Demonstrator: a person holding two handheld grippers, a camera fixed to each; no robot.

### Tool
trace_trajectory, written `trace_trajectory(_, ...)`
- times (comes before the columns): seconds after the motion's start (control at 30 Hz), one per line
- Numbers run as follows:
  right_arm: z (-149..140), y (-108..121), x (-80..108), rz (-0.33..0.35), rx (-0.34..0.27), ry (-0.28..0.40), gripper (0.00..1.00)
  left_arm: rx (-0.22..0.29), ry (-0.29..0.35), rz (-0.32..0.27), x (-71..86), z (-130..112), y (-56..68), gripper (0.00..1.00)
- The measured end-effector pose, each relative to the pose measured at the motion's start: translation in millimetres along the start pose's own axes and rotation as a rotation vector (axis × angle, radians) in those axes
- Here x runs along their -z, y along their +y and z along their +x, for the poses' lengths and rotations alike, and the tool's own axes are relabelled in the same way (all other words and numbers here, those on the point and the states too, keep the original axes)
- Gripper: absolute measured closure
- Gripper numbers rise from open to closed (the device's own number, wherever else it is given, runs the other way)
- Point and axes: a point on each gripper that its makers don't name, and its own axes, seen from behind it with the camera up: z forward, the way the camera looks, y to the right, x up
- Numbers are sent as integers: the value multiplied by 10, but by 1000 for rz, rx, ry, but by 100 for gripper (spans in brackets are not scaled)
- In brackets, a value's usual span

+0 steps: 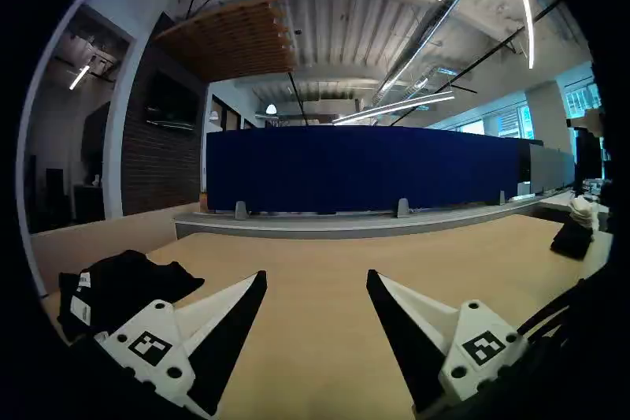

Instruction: Fold towel

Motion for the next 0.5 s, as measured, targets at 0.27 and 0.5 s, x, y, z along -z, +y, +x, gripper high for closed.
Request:
trace_trajectory(0.27,-446,149,28,4,-58,-14,0,0,0,0,3,4,1,6)
trace_trajectory(0.5,-833,225,53,4,-112,-32,0,0,0,0,-1,2,-1,6)
